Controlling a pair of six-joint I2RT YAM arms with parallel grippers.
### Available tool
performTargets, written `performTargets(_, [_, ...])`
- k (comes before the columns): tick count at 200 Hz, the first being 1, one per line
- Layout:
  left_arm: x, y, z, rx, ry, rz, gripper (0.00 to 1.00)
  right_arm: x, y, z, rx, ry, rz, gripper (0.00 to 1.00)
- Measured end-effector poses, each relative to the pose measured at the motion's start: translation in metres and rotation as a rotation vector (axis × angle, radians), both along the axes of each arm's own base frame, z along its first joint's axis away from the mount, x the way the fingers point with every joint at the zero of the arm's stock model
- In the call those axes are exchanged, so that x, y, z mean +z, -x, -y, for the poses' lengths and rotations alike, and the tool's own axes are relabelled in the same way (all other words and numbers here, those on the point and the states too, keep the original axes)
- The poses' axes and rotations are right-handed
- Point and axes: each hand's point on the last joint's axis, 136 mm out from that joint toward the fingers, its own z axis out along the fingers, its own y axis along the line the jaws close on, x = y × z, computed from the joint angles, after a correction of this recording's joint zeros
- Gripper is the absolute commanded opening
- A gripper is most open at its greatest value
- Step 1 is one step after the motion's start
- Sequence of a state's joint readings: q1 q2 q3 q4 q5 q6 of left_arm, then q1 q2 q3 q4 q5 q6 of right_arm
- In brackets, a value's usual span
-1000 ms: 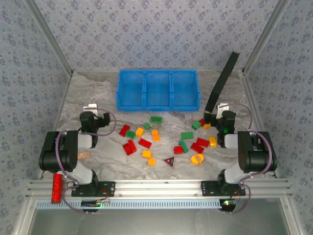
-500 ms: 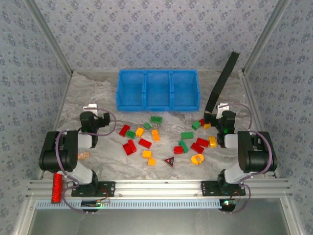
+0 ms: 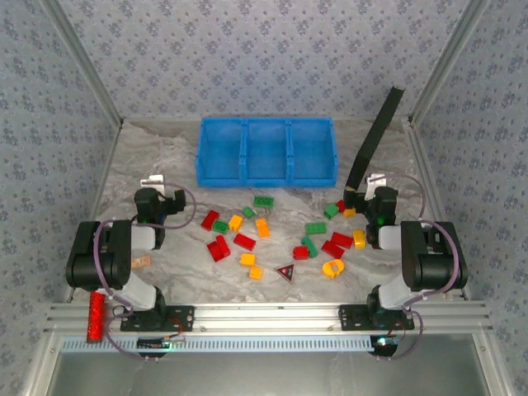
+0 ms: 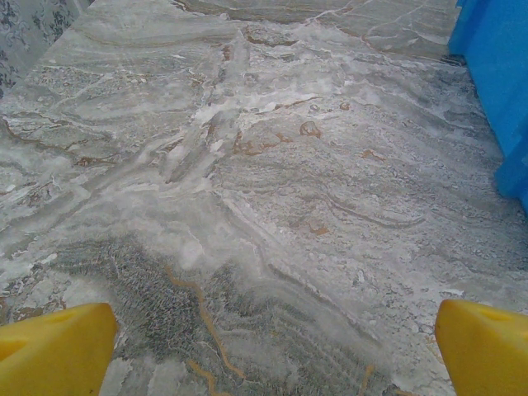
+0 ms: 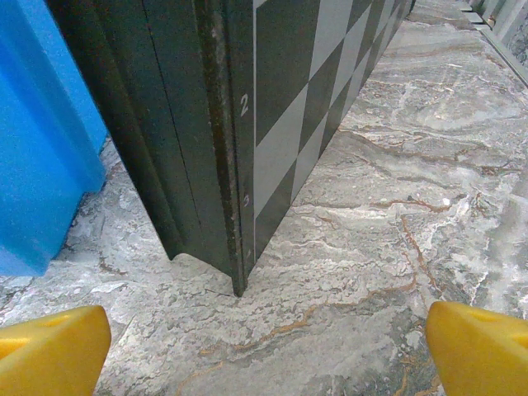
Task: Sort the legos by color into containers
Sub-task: Pick up the lego from the middle-right of the table.
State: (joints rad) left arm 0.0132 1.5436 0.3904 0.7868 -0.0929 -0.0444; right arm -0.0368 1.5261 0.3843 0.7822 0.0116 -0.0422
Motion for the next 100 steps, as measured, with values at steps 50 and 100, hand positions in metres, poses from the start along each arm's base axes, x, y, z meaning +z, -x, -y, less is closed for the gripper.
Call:
performTargets(50, [0.0,0.0,0.0,0.0,0.0,0.0,0.99,0.0,0.0,0.0,0.0,0.0,0.0,1.0])
performTargets(100, [0.024,-0.013,-0.005,0.032,-0.018,-0.05,0.99,0.027,-0.003,-0.017,0.028,0.008,-0.029,1.0])
